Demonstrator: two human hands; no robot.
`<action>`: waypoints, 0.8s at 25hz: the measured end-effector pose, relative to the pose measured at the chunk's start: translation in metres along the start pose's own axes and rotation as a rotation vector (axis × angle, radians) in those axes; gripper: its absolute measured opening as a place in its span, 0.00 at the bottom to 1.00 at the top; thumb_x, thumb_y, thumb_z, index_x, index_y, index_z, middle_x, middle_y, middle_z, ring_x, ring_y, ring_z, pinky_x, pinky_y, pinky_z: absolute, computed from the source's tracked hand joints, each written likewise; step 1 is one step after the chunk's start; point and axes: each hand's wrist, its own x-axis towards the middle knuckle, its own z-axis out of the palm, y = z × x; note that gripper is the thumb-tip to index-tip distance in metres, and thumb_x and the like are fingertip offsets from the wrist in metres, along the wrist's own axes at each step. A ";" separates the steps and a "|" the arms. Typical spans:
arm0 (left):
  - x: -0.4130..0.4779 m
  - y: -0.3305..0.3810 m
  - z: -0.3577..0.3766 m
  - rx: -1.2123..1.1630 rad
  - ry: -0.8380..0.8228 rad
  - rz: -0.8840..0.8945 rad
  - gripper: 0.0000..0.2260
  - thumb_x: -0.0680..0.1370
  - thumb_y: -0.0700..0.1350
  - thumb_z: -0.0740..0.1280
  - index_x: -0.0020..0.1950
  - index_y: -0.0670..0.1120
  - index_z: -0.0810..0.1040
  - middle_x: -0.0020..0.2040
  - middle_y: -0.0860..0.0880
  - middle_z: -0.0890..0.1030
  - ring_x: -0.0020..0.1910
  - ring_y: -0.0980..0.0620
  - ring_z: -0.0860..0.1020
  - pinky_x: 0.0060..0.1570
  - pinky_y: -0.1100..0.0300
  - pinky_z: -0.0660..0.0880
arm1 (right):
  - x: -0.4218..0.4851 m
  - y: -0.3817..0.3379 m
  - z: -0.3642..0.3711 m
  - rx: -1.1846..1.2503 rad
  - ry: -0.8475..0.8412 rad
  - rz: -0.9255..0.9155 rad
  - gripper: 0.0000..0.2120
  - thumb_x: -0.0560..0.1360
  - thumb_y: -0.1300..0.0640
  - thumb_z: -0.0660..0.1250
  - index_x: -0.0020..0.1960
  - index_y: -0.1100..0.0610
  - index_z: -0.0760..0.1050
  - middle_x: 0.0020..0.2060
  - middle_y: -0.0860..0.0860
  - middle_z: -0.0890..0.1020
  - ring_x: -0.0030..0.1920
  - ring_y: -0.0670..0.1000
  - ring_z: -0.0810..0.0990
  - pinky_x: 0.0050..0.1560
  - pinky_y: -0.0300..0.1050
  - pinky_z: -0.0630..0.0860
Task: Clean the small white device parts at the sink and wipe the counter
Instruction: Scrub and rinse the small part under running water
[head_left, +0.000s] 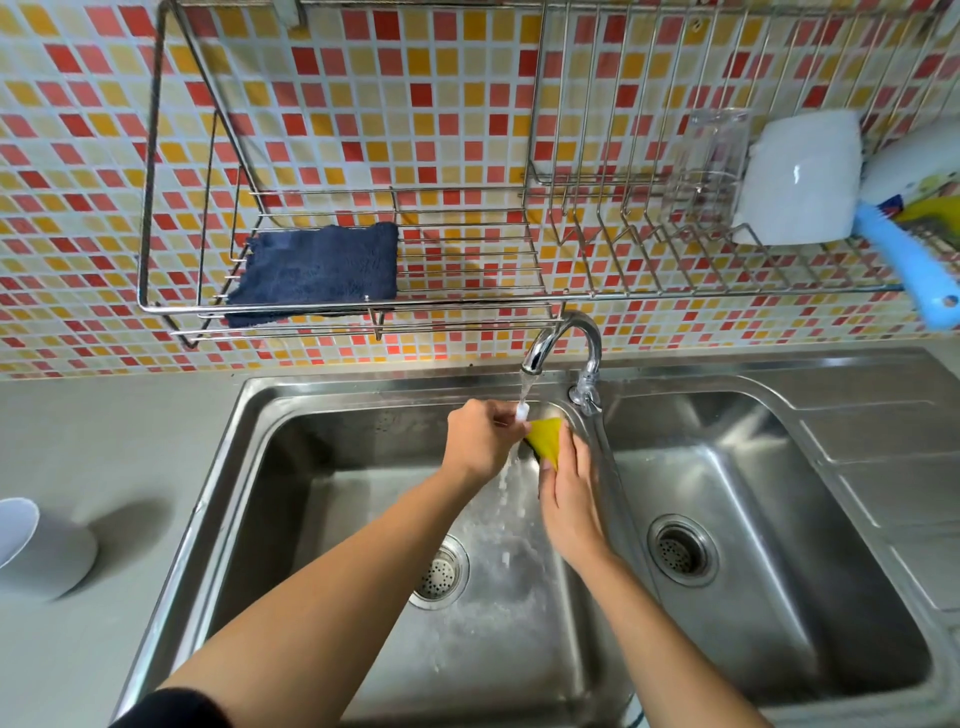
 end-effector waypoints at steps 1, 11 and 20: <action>0.000 0.002 0.000 0.002 0.000 -0.001 0.08 0.75 0.46 0.70 0.45 0.41 0.83 0.37 0.45 0.82 0.35 0.51 0.74 0.41 0.60 0.72 | 0.002 -0.003 -0.001 0.032 0.003 0.008 0.26 0.80 0.56 0.54 0.76 0.54 0.48 0.72 0.53 0.59 0.67 0.54 0.63 0.64 0.47 0.63; 0.004 0.004 -0.003 -0.638 0.030 -0.442 0.08 0.71 0.34 0.70 0.34 0.43 0.74 0.31 0.43 0.79 0.29 0.49 0.78 0.41 0.56 0.80 | 0.006 -0.014 -0.007 0.012 0.166 0.018 0.29 0.76 0.49 0.48 0.75 0.58 0.50 0.73 0.57 0.58 0.68 0.58 0.59 0.67 0.51 0.57; 0.006 0.015 -0.007 -0.869 -0.279 -0.718 0.14 0.83 0.45 0.55 0.41 0.40 0.71 0.22 0.49 0.72 0.16 0.60 0.66 0.16 0.71 0.62 | 0.015 -0.015 -0.017 -0.081 0.227 -0.036 0.31 0.75 0.46 0.45 0.75 0.60 0.52 0.70 0.59 0.64 0.59 0.61 0.66 0.60 0.55 0.64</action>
